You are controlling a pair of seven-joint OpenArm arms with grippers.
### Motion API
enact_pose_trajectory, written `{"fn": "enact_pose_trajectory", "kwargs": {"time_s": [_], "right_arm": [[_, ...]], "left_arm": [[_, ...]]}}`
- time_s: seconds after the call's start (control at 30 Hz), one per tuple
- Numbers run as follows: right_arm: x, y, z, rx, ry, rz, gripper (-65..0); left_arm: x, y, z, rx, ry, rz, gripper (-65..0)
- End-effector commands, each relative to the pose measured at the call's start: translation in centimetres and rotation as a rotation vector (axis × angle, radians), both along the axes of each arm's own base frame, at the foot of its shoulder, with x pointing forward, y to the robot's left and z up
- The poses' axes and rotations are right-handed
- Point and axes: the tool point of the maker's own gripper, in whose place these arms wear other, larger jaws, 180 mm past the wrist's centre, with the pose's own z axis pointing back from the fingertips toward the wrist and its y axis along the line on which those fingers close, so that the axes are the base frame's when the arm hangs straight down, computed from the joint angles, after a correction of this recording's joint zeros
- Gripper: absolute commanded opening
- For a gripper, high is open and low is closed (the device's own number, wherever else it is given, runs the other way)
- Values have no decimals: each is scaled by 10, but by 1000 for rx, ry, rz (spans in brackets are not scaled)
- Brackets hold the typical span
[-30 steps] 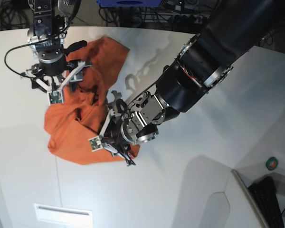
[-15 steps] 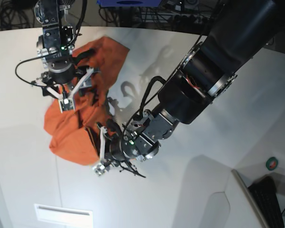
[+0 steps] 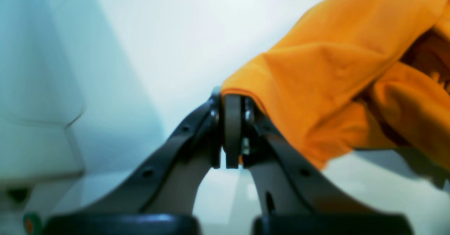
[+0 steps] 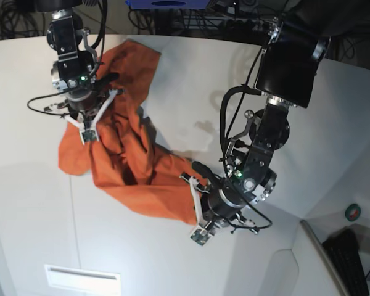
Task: Layout the t-shirt on the table in an organized manner, then fold the t-shirt properly
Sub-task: 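Grasp the shirt with the left gripper and pull it away from the right gripper, then release and regrasp the shirt edges with both grippers, spreading it flat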
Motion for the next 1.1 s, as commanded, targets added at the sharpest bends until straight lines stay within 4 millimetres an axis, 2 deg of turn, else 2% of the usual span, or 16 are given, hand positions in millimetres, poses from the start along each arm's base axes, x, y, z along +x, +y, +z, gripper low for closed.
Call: {"fn": "enact_pose_trajectory", "kwargs": {"time_s": [0.0, 0.13, 0.23, 0.37, 0.47, 0.57, 0.63, 0.73, 0.9, 0.93, 1.07], "right_arm": [[1, -1, 7, -3, -22, -2, -650], [9, -15, 22, -36, -65, 9, -650], [42, -24, 51, -58, -159, 10, -650], [78, -40, 88, -104, -270, 20, -650], [103, -48, 104, -123, -308, 12, -650], [125, -62, 117, -155, -300, -12, -650], [129, -69, 122, -172, -290, -24, -650], [127, -69, 123, -173, -286, -25, -650], [107, -66, 111, -166, -254, -15, -650], [102, -65, 106, -163, -242, -15, -650], [98, -63, 101, -156, -225, -22, -650]], "left_arm": [[11, 11, 31, 0, -93, 33, -650], [13, 29, 51, 32, -157, 79, -650], [29, 22, 77, 47, -189, 76, -650], [49, -3, 117, 25, -240, 60, -650], [63, -25, 127, 3, -243, 40, -650], [81, -49, 111, -25, -179, 22, -650], [92, -58, 93, -46, -142, 24, -650], [107, -52, 68, -70, -121, 84, -650], [123, -36, 37, -91, -154, 160, -650], [127, -33, 36, -93, -174, 166, -630], [138, -24, 30, -84, -209, 188, -341]]}}
